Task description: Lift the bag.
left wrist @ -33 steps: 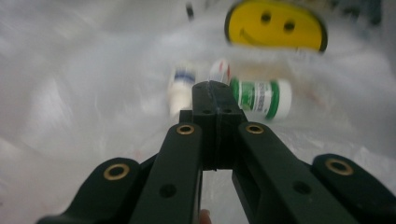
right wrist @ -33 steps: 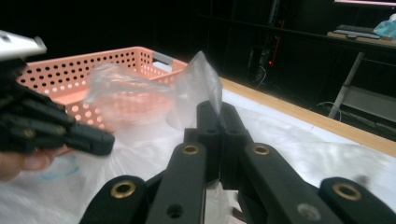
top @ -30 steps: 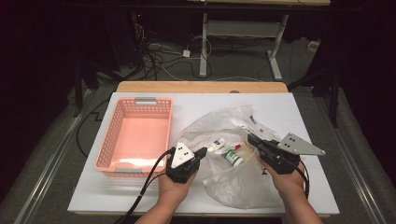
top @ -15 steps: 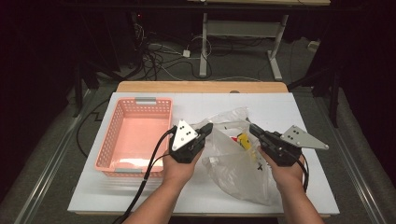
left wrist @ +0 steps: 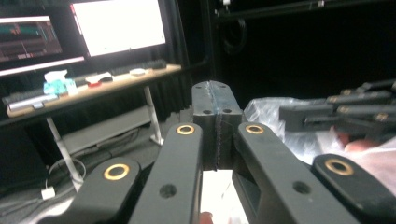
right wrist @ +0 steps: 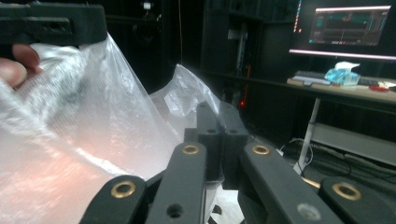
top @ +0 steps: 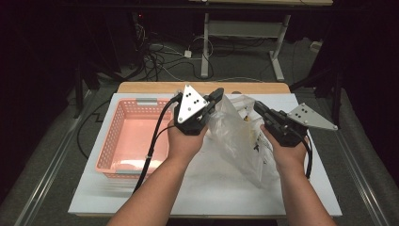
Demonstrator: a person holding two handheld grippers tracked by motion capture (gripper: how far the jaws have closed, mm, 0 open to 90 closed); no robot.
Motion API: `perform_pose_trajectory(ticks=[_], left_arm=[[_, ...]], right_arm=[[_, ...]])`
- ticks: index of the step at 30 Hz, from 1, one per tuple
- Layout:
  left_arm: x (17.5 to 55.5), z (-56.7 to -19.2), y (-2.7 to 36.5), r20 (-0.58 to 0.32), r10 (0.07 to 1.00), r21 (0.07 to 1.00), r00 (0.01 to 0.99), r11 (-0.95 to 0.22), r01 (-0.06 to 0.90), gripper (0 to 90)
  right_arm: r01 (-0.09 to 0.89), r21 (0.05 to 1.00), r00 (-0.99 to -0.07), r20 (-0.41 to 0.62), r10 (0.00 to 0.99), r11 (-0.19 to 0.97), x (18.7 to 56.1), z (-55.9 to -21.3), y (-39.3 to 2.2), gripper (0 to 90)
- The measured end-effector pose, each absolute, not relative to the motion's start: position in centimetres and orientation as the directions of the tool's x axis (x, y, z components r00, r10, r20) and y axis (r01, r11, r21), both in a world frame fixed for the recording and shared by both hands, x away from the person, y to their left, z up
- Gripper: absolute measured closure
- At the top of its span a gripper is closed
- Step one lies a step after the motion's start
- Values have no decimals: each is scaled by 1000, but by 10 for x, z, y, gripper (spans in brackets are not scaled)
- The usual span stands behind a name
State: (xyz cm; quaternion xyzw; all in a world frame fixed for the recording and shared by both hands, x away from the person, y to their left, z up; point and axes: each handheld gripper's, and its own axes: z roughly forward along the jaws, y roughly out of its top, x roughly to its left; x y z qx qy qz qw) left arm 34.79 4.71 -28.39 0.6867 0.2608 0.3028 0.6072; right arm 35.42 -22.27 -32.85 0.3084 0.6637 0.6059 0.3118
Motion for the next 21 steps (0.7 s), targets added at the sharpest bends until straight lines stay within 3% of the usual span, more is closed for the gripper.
perform_pose_trajectory(ticks=[13,21], left_arm=[[354,-224,48,166,747,986,644,-107,-130,884],[347,-190,42,206,737,974,644,-91,-208,884]], right_arm=[[-60,998,-599,-40,800,5,358,-286,-216,900],[6,997,-613,-62,787,83,378,-293,-195,900]])
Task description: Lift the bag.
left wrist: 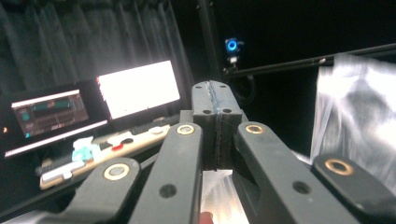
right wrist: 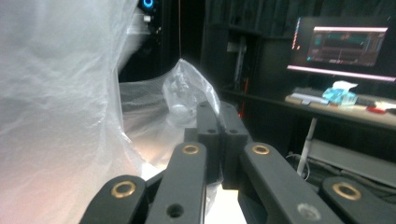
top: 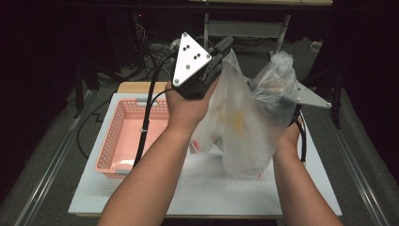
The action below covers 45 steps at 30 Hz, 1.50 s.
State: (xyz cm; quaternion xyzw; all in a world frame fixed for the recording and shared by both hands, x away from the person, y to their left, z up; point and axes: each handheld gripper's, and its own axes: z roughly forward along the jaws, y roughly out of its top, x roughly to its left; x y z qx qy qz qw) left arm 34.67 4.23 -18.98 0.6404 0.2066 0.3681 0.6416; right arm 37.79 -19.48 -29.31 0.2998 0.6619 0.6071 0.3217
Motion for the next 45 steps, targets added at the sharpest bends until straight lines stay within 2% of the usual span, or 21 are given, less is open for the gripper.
perform_pose_trajectory(ticks=[4,10,18,21,28,31,35,39,45], left_arm=[[357,-207,42,182,742,982,646,-106,-156,884],[375,-233,42,145,756,989,638,-121,-81,884],[380,-269,42,114,750,986,652,-168,21,874],[374,-283,45,85,734,983,674,-171,62,740],[349,-314,58,30,709,980,705,-158,118,545],[340,-330,61,-8,696,978,718,-145,151,482],[332,-353,59,-11,683,963,731,-190,192,413],[329,-375,58,-63,661,943,748,-206,261,329],[322,-405,59,-117,637,918,762,-223,328,197]], right_arm=[[-4,998,-595,-58,802,70,380,-294,-201,900],[-57,998,-545,-50,837,23,379,-272,-222,900],[21,998,-521,-39,852,59,390,-297,-234,900],[32,997,-517,-41,855,68,387,-305,-238,900],[43,995,-517,-51,855,86,379,-314,-248,894],[35,996,-524,-49,850,80,374,-314,-252,824],[9,997,-537,-61,842,78,362,-311,-260,717],[-8,997,-532,-65,844,72,346,-308,-273,626],[43,992,-510,-79,857,118,336,-324,-294,453]])
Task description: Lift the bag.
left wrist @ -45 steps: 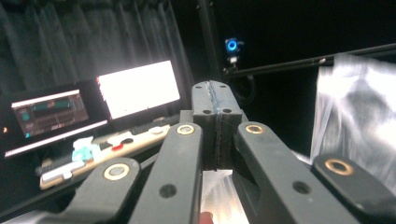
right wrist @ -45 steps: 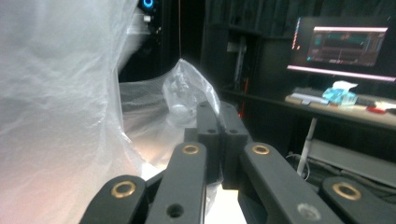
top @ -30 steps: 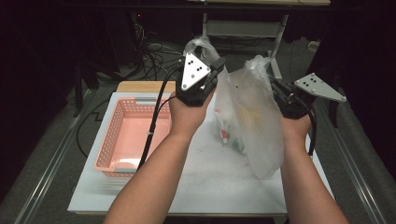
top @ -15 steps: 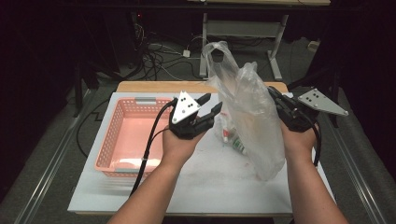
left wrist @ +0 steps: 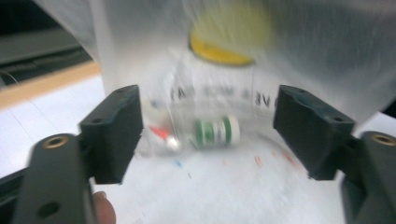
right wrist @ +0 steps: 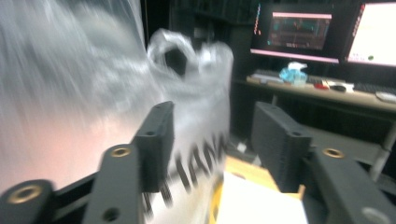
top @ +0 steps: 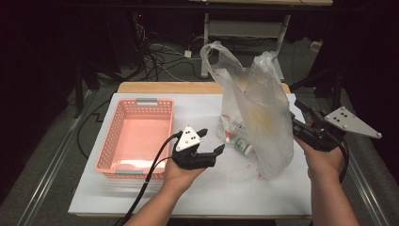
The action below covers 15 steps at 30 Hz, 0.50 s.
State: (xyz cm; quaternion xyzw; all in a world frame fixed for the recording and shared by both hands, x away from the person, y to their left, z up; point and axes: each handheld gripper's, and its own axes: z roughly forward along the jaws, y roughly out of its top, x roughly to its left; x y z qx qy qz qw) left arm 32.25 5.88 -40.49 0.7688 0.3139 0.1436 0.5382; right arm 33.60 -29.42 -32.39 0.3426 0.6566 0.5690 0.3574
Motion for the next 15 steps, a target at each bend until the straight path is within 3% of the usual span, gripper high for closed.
perform_pose_trajectory(ticks=[5,9,15], left_arm=[[314,-420,61,-116,625,906,772,-251,340,125],[308,-428,62,-134,616,887,776,-276,372,5],[295,-442,65,-123,616,873,778,-305,380,0]], right_arm=[[109,984,-496,-72,866,144,336,-349,-309,292],[174,972,-481,-56,875,158,332,-369,-317,167],[255,952,-466,-31,884,168,324,-400,-325,71]])
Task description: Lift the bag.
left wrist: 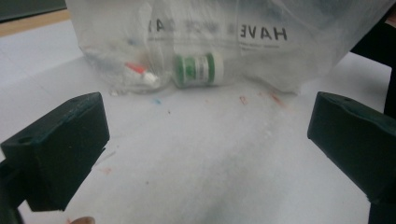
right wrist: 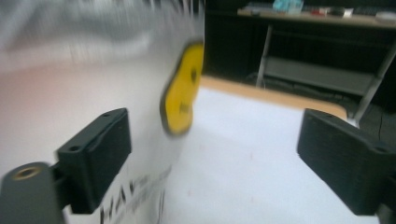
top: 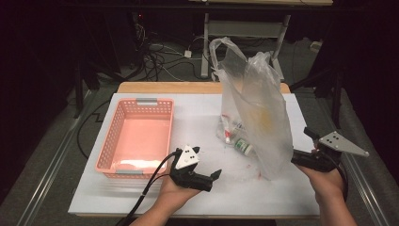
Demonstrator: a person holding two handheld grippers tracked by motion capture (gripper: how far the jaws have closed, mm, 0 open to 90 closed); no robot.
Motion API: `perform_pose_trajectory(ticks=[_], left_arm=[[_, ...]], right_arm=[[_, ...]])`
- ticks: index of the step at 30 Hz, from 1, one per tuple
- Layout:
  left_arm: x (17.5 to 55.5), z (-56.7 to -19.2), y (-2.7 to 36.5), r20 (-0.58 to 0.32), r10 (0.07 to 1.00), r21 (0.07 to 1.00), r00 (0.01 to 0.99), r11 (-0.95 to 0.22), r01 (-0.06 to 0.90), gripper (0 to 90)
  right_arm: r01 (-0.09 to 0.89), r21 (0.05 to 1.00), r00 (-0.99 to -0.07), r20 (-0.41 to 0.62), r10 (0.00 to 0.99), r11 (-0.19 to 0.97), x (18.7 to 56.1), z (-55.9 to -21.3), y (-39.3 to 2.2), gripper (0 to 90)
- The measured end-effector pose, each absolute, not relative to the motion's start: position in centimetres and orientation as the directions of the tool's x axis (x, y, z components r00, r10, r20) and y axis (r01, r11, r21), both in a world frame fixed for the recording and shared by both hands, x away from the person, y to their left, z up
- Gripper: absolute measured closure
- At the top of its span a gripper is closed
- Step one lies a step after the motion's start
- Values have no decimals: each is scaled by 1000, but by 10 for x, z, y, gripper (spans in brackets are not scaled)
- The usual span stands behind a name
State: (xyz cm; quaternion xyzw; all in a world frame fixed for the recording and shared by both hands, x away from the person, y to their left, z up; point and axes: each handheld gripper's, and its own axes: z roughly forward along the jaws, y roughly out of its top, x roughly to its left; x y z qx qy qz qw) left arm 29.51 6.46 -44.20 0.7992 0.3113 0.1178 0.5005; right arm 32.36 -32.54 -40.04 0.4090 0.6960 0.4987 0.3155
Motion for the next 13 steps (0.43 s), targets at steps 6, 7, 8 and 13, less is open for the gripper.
perform_pose_trajectory(ticks=[6,7,8,13], left_arm=[[287,-455,67,-136,620,870,773,-300,393,0],[286,-457,67,-138,621,870,771,-296,395,0],[284,-459,68,-144,623,871,769,-289,397,0],[284,-469,70,-160,629,858,761,-292,422,0]], right_arm=[[310,935,-455,-14,890,173,316,-429,-329,1],[315,933,-454,-13,891,174,315,-434,-329,1],[324,930,-453,-7,892,172,314,-437,-331,1],[351,919,-463,7,886,177,312,-454,-332,1]])
